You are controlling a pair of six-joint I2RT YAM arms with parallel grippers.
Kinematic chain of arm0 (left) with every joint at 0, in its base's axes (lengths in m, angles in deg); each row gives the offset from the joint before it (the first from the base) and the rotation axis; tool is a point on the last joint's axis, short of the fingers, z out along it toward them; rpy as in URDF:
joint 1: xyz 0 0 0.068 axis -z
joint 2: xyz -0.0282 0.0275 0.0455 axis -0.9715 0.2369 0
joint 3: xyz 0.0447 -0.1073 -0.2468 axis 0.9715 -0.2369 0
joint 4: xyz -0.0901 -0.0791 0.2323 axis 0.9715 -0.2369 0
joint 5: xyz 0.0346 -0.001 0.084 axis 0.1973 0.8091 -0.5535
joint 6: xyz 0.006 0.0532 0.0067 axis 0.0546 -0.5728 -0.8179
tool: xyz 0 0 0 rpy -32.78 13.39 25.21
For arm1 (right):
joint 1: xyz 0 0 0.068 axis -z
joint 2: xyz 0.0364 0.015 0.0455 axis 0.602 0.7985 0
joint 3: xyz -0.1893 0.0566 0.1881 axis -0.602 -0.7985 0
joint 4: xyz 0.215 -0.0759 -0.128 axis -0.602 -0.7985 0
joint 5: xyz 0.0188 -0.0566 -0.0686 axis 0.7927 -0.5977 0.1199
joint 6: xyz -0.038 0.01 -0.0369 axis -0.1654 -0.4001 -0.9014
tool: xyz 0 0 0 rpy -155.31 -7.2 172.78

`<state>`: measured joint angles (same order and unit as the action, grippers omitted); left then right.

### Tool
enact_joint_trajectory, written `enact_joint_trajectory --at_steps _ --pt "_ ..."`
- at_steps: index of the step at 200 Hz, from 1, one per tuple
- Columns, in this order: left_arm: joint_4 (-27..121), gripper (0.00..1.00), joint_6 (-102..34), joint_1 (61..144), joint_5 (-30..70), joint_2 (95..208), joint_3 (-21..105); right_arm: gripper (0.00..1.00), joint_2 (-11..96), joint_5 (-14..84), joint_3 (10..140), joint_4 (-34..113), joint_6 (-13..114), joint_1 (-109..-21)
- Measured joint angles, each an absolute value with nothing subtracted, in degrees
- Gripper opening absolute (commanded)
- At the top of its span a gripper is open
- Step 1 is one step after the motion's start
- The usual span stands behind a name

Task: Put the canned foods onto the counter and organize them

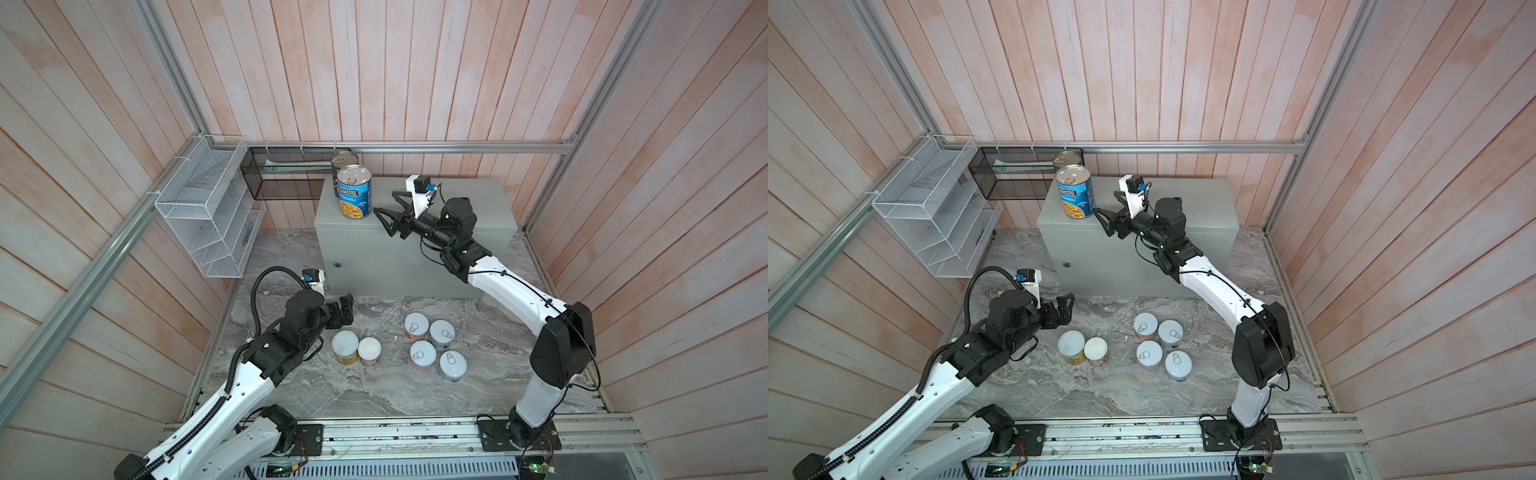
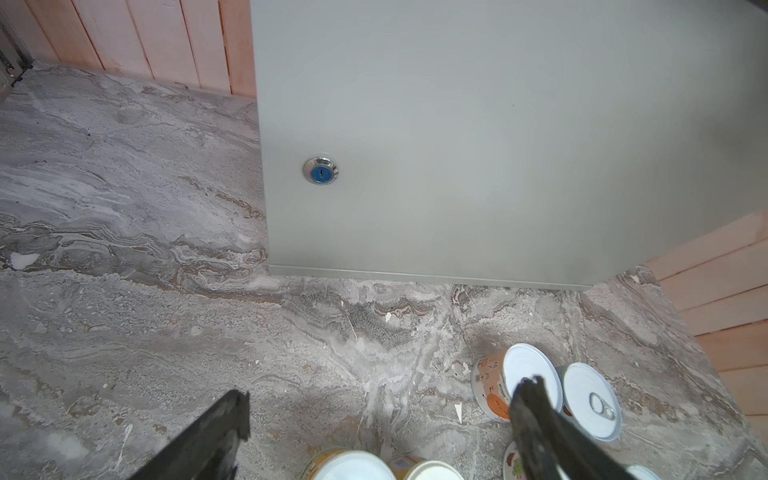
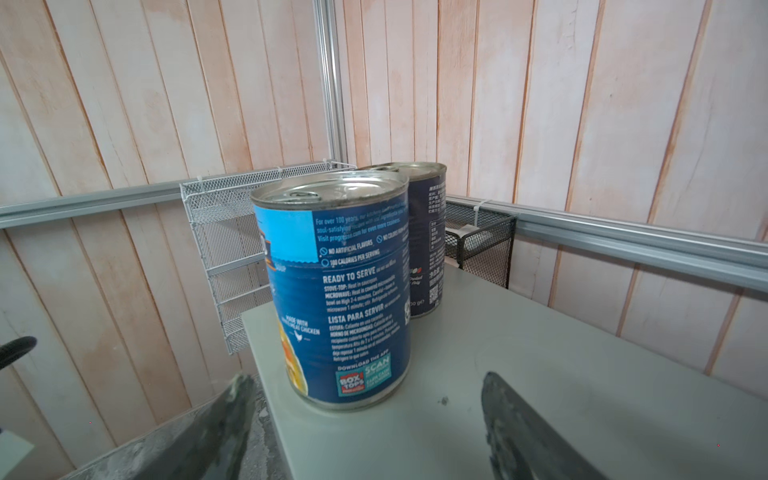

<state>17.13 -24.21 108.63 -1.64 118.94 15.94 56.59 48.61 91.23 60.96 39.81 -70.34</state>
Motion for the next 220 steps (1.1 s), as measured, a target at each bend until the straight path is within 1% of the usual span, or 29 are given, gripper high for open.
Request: enact_joint_trajectory --at_steps 4,8,14,64,127,141,220 --pt "17.0 1.00 -24.1 108.6 -1.6 118.7 15.9 0.55 56.9 48.4 92.1 60.2 40.0 -70.3" --pt "16.8 1.00 -24.0 108.6 -1.6 118.3 15.9 0.48 57.4 48.3 93.2 59.4 39.5 -70.3" --pt "16.6 1.00 -23.8 108.6 -1.6 117.8 15.9 0.44 57.9 48.0 94.6 58.3 39.2 -70.3" --pt "14.9 1.00 -22.7 108.6 -1.7 114.5 15.7 0.48 61.9 43.5 103.4 51.9 39.1 -70.3" --pt "12.5 1.00 -22.7 108.6 -3.1 114.1 15.7 0.48 71.4 43.1 115.2 45.3 39.0 -70.3" --pt "12.5 1.00 -22.7 108.6 -3.1 114.1 15.7 0.50 73.0 43.2 117.5 43.8 39.0 -70.3" --pt "12.5 1.00 -22.7 108.6 -3.1 114.1 15.7 0.52 74.1 41.7 120.2 40.2 36.0 -73.0"
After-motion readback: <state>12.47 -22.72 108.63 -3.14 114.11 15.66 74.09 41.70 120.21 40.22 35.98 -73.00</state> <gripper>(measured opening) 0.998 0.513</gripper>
